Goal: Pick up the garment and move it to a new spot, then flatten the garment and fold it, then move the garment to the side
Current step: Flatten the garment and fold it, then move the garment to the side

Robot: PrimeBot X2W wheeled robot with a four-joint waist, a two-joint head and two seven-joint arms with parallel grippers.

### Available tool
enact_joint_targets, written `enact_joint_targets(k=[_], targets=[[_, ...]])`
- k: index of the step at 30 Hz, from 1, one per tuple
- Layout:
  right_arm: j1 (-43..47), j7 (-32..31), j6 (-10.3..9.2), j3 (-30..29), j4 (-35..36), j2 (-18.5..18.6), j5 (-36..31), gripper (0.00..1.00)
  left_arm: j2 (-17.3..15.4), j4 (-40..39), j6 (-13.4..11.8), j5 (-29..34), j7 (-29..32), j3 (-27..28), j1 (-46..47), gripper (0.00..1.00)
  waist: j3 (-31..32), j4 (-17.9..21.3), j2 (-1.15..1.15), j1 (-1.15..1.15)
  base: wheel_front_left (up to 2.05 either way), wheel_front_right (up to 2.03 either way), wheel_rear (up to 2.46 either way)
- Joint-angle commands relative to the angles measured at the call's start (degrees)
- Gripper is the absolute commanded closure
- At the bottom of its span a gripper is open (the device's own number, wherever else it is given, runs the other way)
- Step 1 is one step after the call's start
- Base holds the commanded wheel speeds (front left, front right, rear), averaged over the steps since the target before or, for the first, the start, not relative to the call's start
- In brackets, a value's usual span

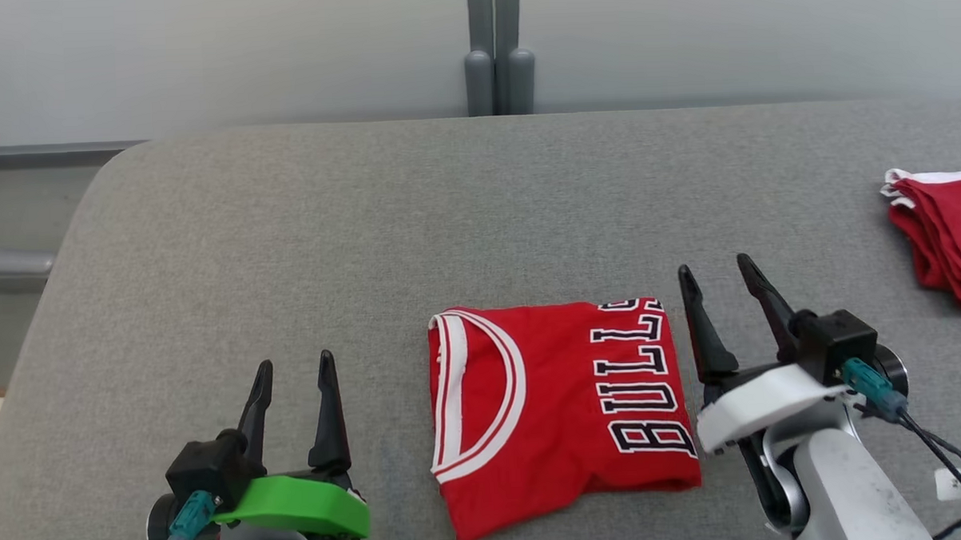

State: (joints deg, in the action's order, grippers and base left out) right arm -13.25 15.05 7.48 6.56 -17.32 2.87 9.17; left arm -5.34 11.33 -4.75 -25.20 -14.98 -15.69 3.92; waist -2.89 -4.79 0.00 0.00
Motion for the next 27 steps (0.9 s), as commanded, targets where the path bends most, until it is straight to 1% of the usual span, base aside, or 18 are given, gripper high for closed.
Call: enact_joint_targets(k=[1, 6, 13, 20, 27], targets=[[2.2, 0.1, 0.01, -0.8, 1.3, 0.1, -0.3, 0.0, -0.1, -0.3, -0.3, -0.2, -0.2, 0.4, -1.1, 0.0, 1.6, 2.5, 0.0, 0.0, 0.0, 0.0, 0.0], [7.2, 0.1, 0.01, -3.1, 5.5, 0.1, 1.4, 0.0, 0.1, -1.3, -0.1, 0.6, -0.2, 1.7, -3.7, 0.0, 2.3, 4.1, 0.0, 0.0, 0.0, 0.0, 0.0], [11.8, 0.1, 0.01, -3.9, 9.5, 0.1, 2.6, 0.0, 0.3, -2.3, 0.5, 2.1, -0.2, 3.6, -6.4, 0.0, 3.1, 4.7, 0.0, 0.0, 0.0, 0.0, 0.0], [14.4, 0.2, 0.01, -4.2, 10.6, 0.1, 3.1, 0.0, 0.8, -2.7, 1.0, 2.9, -0.2, 5.1, -8.1, 0.0, 3.9, 4.8, 0.0, 0.0, 0.0, 0.0, 0.0], [14.8, 0.2, 0.01, -4.6, 10.5, 0.1, 3.0, 0.0, 1.1, -2.5, 1.4, 3.8, -0.2, 5.4, -8.7, 0.0, 4.6, 4.4, 0.0, 0.0, 0.0, 0.0, 0.0]])
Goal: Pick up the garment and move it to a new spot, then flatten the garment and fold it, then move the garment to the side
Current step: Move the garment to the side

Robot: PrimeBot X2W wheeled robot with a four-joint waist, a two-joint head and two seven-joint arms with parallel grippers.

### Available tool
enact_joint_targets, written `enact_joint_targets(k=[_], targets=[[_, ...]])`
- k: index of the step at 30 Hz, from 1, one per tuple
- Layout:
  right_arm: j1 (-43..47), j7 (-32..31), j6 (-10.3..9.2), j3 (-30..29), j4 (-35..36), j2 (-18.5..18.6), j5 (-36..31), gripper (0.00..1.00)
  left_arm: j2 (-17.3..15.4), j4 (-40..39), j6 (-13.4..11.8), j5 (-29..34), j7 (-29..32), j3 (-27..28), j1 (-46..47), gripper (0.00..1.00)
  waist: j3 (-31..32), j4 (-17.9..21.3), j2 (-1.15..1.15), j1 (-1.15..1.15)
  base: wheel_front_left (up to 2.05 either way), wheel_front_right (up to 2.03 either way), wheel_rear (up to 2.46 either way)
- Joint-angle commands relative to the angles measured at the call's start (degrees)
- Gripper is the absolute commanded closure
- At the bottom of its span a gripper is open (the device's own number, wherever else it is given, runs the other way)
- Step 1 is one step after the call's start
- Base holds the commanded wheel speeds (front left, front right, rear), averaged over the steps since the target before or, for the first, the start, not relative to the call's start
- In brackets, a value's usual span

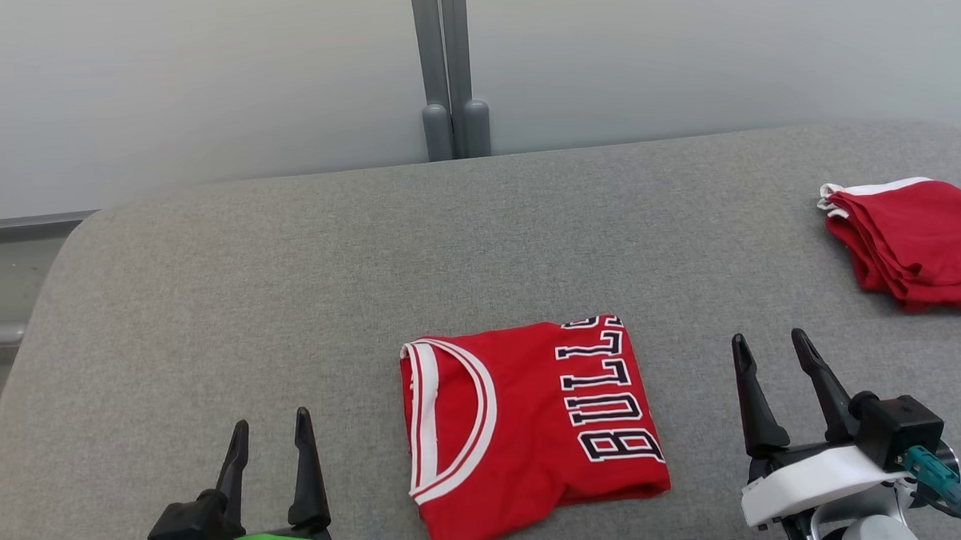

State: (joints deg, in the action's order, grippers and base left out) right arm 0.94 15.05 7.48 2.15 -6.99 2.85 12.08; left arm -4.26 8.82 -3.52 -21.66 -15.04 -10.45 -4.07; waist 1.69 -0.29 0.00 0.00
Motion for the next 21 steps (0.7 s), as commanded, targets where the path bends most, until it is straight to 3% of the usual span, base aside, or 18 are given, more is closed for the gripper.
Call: enact_joint_targets(k=[1, 12, 21], targets=[[0.7, 0.2, 0.01, -0.2, 0.1, 0.1, 0.0, 0.0, 0.1, 0.1, 0.3, 0.4, -0.2, 0.2, -0.8, 0.0, 0.1, -0.1, 0.0, 0.0, 0.0, 0.0, 0.0], [-2.4, -2.1, 0.01, -2.1, -2.7, 0.1, -0.7, 0.0, 0.5, 0.5, 0.5, 1.3, -0.2, -0.5, -0.4, 0.0, 0.0, -1.7, 0.0, 0.0, 0.0, 0.0, 0.0], [-8.1, -21.6, 0.01, -0.5, -7.5, 1.1, 2.3, 0.0, 0.8, 1.1, 0.3, 1.1, -0.2, -1.3, 0.6, 0.0, -1.8, -5.9, 0.0, 0.0, 0.0, 0.0, 0.0]])
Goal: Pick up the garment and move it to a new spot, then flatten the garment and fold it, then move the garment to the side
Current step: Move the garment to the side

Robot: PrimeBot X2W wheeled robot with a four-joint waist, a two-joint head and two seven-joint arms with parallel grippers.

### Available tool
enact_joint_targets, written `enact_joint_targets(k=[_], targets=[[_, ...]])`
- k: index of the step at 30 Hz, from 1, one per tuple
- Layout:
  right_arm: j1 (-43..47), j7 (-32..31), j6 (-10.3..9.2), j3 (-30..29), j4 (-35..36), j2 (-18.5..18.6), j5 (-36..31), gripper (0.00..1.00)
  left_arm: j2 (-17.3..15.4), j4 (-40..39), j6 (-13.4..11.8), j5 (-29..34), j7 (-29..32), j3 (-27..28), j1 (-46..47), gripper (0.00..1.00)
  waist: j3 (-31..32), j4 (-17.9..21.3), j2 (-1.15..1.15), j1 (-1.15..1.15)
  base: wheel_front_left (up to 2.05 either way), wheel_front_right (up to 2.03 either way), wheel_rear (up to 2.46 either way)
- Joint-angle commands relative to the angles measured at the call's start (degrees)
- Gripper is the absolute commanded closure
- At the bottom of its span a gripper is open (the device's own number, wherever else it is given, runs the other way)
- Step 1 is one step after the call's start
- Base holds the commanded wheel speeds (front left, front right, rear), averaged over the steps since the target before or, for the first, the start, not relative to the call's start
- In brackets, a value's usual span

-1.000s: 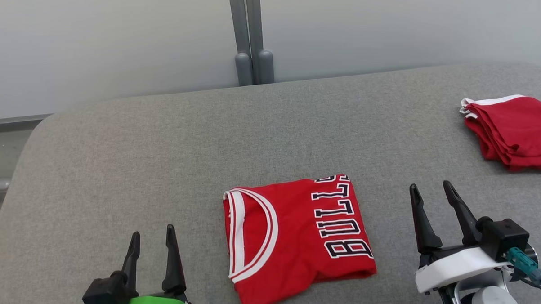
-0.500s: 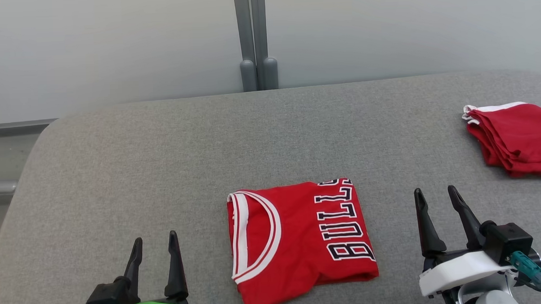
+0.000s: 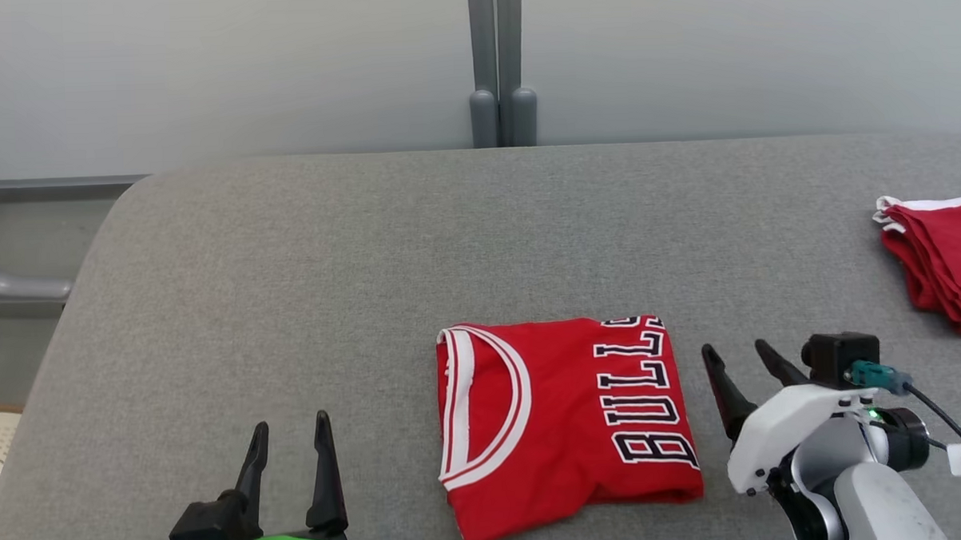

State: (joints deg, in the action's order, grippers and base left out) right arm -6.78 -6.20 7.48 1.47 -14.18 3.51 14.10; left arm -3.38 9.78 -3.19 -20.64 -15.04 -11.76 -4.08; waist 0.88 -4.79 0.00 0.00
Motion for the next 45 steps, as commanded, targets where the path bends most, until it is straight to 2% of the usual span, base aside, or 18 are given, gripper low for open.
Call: enact_joint_targets(k=[1, 7, 13, 18, 19, 20, 21, 22, 23, 28, 32, 40, 45], targets=[[-1.0, -2.2, 0.01, 0.8, -1.3, 1.0, 0.9, 0.0, 0.0, 0.0, 0.0, 0.1, -0.2, 0.0, 1.0, 0.0, -1.4, -2.0, 0.0, 0.0, 0.0, 0.0, 0.0], [-4.3, -7.8, 0.01, 2.2, -6.5, 2.8, 5.1, 0.0, 0.1, -0.1, 0.0, 0.1, -0.2, 0.0, 2.2, 0.0, -4.1, -5.5, 0.0, 0.0, 0.0, 0.0, 0.0], [-5.7, -9.8, 0.01, 1.8, -10.7, 3.7, 7.8, 0.0, 0.3, -0.1, 0.0, -0.1, -0.2, 0.2, 2.9, 0.0, -5.9, -8.0, 0.0, 0.0, 0.0, 0.0, 0.0], [-6.5, -11.4, 0.01, 2.7, -12.8, 4.2, 9.7, 0.0, 0.4, -0.2, -0.1, -0.2, -0.2, 0.4, 3.2, 0.0, -6.6, -8.7, 0.0, 0.0, 0.0, 0.0, 0.0], [-6.5, -11.8, 0.01, 3.2, -13.1, 4.3, 10.2, 0.16, 0.4, -0.2, -0.2, -0.2, -0.2, 0.4, 3.2, 0.0, -6.6, -8.7, 0.0, 0.0, 0.0, 0.0, 0.0], [-6.5, -12.1, 0.01, 3.5, -13.3, 4.3, 10.7, 0.51, 0.4, -0.2, -0.2, -0.2, -0.2, 0.5, 3.2, 0.0, -6.7, -8.6, 0.0, 0.0, 0.0, 0.0, 0.0], [-6.6, -12.3, 0.01, 4.0, -13.6, 4.4, 11.1, 0.65, 0.4, -0.2, -0.3, -0.1, -0.2, 0.5, 3.1, 0.0, -6.7, -8.4, 0.0, 0.0, 0.0, 0.0, 0.0], [-6.7, -12.4, 0.01, 4.4, -13.7, 4.5, 11.3, 0.85, 0.4, -0.2, -0.3, -0.1, -0.2, 0.6, 3.2, 0.0, -6.7, -8.3, 0.0, 0.0, 0.0, 0.0, 0.0], [-7.0, -12.1, 0.01, 4.8, -13.6, 4.8, 11.5, 1.0, 0.4, -0.3, -0.3, 0.0, -0.2, 0.6, 3.2, 0.0, -6.7, -7.9, 0.0, 0.0, 0.0, 0.0, 0.0], [-8.6, -9.8, -0.05, 5.5, -12.5, 6.4, 11.3, 1.0, 0.4, -0.5, -0.2, 0.4, -0.2, 1.1, 3.1, 0.0, -6.7, -5.1, 0.0, 0.0, 0.0, 0.0, 0.0], [-9.9, -8.2, -0.04, 5.2, -11.9, 7.7, 10.5, 1.0, 0.4, -0.7, 0.2, 1.1, -0.2, 1.2, 3.6, 0.0, -7.1, -1.0, 0.0, 0.0, 0.0, 0.0, 0.0], [-12.5, -6.4, -0.04, 2.0, -11.0, 10.8, 8.4, 1.0, 0.4, -0.9, 1.0, 2.4, -0.2, 0.6, 5.7, 0.0, -9.4, 11.1, 0.0, 0.0, 0.0, 0.0, 0.0], [-14.4, -5.6, -0.03, 0.4, -10.1, 11.2, 7.5, 1.0, 0.1, -0.7, 1.3, 3.5, -0.2, 0.6, 7.5, 0.0, -12.0, 19.0, 0.0, 0.0, 0.0, 0.0, 0.0]])
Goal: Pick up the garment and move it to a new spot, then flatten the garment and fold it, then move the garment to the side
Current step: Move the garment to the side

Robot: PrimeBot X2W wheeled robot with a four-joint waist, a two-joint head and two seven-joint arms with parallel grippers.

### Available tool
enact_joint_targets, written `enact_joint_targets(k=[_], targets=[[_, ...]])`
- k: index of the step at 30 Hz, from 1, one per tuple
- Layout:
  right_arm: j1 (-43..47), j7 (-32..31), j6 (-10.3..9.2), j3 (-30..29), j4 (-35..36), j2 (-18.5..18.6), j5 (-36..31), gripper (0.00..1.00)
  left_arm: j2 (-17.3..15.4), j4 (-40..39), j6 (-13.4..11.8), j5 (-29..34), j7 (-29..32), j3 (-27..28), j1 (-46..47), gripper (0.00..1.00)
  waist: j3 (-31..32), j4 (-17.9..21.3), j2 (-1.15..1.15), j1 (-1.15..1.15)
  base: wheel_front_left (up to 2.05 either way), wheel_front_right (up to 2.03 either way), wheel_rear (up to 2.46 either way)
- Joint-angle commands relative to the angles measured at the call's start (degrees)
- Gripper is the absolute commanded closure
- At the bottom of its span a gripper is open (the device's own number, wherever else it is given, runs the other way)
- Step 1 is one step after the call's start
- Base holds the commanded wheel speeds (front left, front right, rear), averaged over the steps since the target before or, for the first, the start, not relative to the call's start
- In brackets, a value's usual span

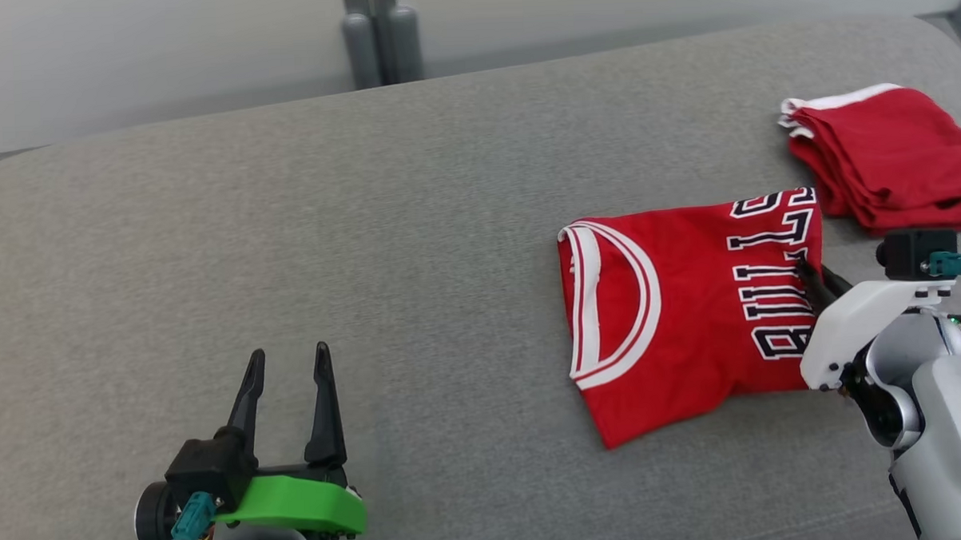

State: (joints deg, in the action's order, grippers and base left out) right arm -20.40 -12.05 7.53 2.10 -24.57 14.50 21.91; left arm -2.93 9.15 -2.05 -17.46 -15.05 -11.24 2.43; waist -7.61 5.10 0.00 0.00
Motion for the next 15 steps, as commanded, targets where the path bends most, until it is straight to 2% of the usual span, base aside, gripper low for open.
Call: enact_joint_targets(k=[1, 7, 11, 15], targets=[[-1.2, 0.8, -0.09, -0.8, 0.4, 0.1, -0.4, 1.0, -0.5, 0.2, 0.4, 0.6, -0.1, -0.1, 1.6, 0.0, -4.1, 10.5, 0.0, 0.0, 0.0, 0.0, 0.0], [-3.5, 2.1, -0.08, -2.1, 0.1, -0.7, -1.1, 1.0, -1.2, 1.2, 1.0, 1.8, -0.1, -0.9, 4.0, 0.0, -6.3, 15.9, 0.0, 0.0, 0.0, 0.0, 0.0], [-4.7, 2.8, -0.09, -2.5, -0.4, -0.9, -1.7, 1.0, -1.2, 1.8, 0.9, 1.9, -0.1, -1.3, 5.0, 0.0, -6.9, 16.8, 0.0, 0.0, 0.0, 0.0, 0.0], [-6.3, 3.2, -0.08, -2.7, -0.8, -1.0, -2.4, 1.0, -1.3, 2.3, 1.2, 1.7, -0.1, -1.3, 5.7, 0.0, -6.9, 15.9, 0.0, 0.0, 0.0, 0.0, 0.0]])
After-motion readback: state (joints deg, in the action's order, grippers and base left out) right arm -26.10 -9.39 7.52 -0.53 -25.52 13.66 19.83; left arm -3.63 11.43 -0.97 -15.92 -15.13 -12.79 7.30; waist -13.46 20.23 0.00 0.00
